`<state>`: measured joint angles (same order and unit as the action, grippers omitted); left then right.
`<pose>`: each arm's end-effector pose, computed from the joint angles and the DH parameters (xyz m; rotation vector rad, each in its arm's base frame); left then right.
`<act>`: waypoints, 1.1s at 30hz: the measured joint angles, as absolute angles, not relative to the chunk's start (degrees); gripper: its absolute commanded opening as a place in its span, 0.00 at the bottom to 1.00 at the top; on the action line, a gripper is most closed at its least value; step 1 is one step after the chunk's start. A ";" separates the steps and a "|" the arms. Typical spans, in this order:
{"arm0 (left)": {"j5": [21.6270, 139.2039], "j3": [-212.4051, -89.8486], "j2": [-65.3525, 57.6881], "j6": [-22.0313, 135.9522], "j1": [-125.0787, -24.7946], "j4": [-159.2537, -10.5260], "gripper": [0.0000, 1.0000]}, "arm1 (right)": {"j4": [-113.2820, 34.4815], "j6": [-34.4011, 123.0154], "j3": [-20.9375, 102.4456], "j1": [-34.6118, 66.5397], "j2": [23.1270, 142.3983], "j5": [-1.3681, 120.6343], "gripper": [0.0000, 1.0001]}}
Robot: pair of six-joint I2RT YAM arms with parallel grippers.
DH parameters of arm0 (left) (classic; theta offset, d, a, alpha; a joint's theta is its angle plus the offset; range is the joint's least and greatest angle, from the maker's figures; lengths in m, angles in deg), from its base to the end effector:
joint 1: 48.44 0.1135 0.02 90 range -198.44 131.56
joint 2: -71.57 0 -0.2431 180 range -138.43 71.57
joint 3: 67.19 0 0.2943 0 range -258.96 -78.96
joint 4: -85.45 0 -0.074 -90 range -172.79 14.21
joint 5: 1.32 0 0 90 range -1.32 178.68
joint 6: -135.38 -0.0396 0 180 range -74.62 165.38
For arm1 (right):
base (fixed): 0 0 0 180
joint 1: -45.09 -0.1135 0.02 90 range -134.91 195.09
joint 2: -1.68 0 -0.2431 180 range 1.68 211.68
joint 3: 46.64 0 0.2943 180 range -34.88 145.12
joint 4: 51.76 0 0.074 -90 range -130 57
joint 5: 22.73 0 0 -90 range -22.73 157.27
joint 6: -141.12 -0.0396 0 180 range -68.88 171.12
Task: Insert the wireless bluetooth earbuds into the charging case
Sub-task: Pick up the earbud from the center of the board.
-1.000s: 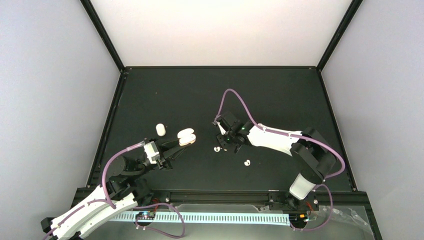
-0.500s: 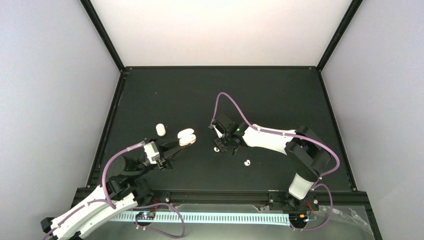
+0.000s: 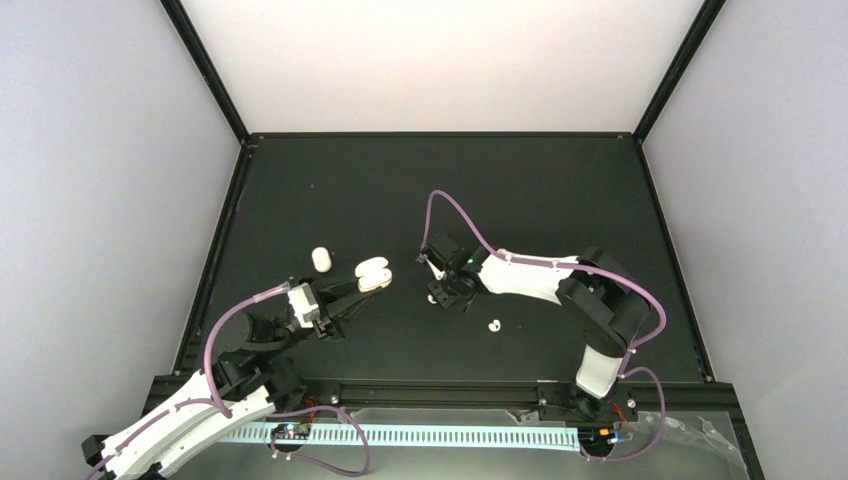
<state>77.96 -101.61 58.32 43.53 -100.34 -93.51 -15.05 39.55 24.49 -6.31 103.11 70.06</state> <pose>0.0953 -0.1335 0.3144 0.7215 1.0489 -0.8714 0.2302 0.2853 0.0988 -0.9289 2.6041 0.2362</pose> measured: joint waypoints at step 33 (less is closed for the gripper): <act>77.96 -101.61 58.32 43.53 -100.34 -93.51 0.02 | -15.16 40.34 25.81 -6.33 104.07 70.06 0.04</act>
